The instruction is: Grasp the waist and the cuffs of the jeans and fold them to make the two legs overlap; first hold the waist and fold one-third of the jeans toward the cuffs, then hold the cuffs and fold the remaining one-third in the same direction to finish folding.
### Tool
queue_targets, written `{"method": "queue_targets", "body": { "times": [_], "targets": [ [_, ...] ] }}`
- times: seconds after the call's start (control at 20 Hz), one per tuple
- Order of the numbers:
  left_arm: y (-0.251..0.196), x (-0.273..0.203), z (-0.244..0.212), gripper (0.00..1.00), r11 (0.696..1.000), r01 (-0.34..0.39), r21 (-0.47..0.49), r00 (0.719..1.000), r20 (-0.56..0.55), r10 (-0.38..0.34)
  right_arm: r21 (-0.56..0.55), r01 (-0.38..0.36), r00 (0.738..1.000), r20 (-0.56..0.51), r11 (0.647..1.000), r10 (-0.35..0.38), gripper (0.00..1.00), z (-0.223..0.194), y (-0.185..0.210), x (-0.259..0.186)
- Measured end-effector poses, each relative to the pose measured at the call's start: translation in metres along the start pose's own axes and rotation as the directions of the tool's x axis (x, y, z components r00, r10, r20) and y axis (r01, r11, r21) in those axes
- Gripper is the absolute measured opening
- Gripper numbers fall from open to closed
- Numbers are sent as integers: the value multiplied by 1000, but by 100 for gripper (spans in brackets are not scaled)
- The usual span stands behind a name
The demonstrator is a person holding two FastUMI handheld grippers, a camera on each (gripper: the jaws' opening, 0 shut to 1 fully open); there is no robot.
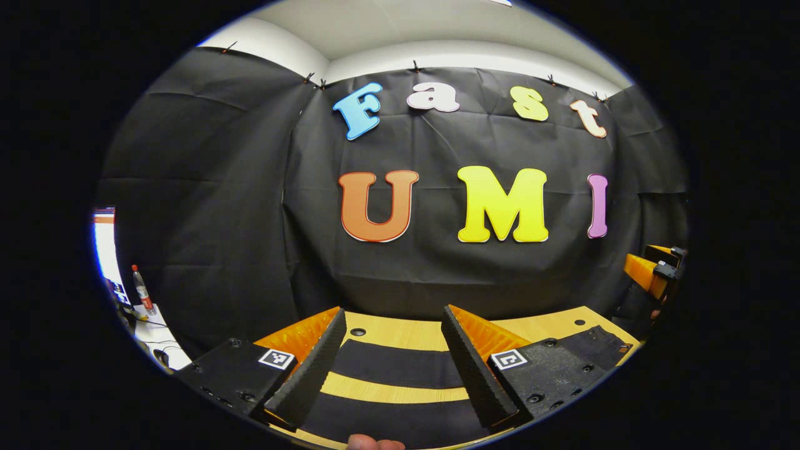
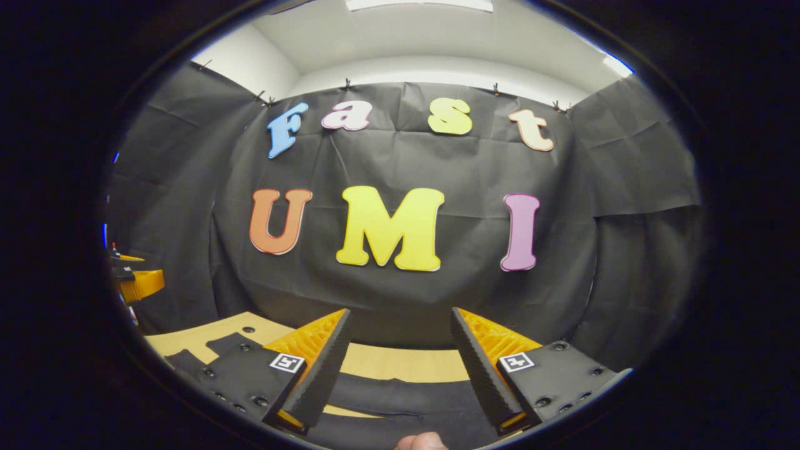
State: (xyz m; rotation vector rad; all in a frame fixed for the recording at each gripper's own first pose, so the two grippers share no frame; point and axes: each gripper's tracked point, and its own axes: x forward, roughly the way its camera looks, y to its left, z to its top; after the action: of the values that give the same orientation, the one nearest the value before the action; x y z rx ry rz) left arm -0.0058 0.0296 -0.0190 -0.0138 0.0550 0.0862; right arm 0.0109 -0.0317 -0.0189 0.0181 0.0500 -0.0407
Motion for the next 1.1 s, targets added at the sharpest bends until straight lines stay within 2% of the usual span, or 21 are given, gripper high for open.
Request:
{"method": "queue_targets", "body": {
  "times": [0.15,0.35,0.5,0.6,0.65,0.7,0.75,0.8,0.9,0.95,1.1],
  "targets": [
    [10,2,-12,98,999,-38,-25,998,-46,37,9,47,999,-28,999,-46,95,-10,-38,3],
    [28,3,-42,98,989,-113,-92,982,-159,97,58,140,985,-109,988,-133,95,-36,-117,7],
    [39,-13,-102,99,968,-184,-171,933,-339,118,141,207,956,-238,968,-169,96,-77,-179,1],
    [50,-30,-137,99,926,-263,-271,889,-442,123,202,267,922,-337,942,-189,99,-113,-215,-10],
    [57,-37,-152,99,902,-305,-306,865,-486,128,232,305,897,-397,924,-197,98,-134,-231,-19],
    [61,-47,-169,99,871,-348,-346,839,-530,125,271,345,870,-452,898,-198,95,-154,-244,-28],
    [64,-57,-187,99,837,-389,-384,815,-568,119,283,390,832,-517,876,-204,99,-178,-254,-38],
    [68,-66,-201,99,801,-430,-418,789,-605,108,294,409,807,-558,864,-192,95,-197,-260,-48],
    [76,-77,-228,99,708,-505,-493,750,-657,77,352,443,770,-621,825,-148,98,-229,-256,-62],
    [76,-78,-240,99,646,-544,-536,733,-678,55,391,466,747,-654,794,-117,98,-244,-251,-70],
    [81,-81,-253,100,431,-628,-648,720,-693,9,491,540,699,-714,684,-39,98,-282,-240,-78]
  ]
}}
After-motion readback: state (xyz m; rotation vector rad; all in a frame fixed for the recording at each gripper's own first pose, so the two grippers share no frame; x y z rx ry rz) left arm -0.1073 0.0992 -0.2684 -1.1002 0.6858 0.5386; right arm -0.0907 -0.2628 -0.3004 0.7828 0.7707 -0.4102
